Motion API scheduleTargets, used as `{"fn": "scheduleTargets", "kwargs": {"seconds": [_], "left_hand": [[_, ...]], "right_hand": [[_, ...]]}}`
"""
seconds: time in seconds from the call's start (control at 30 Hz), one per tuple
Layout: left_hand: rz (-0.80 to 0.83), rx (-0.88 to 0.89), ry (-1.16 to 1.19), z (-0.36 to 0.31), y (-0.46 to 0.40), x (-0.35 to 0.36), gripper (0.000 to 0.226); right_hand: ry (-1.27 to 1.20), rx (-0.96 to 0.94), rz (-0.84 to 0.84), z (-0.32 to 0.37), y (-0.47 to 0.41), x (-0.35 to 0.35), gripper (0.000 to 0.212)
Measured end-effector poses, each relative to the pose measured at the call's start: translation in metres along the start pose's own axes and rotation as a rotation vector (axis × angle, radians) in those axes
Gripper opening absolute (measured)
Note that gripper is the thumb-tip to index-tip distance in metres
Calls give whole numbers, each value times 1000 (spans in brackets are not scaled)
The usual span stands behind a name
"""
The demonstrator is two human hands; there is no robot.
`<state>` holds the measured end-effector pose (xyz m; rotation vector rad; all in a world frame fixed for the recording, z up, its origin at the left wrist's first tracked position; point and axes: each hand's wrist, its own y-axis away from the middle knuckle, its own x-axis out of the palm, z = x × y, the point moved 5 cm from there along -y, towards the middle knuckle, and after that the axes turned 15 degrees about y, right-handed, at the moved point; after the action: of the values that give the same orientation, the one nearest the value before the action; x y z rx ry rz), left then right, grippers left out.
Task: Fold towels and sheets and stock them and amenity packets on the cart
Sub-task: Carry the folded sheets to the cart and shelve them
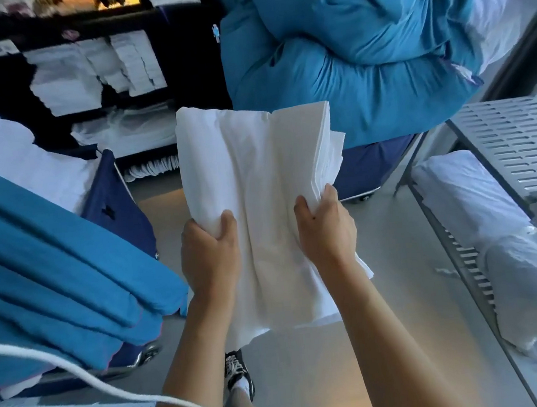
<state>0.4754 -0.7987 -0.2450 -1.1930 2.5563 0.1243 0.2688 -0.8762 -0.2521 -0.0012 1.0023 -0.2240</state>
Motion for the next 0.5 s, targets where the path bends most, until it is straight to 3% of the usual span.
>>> {"fn": "scheduleTargets", "kwargs": {"seconds": [0.5], "left_hand": [[-140, -163, 21, 75, -208, -6, 40]], "right_hand": [[81, -119, 155, 156, -105, 165, 26]]}}
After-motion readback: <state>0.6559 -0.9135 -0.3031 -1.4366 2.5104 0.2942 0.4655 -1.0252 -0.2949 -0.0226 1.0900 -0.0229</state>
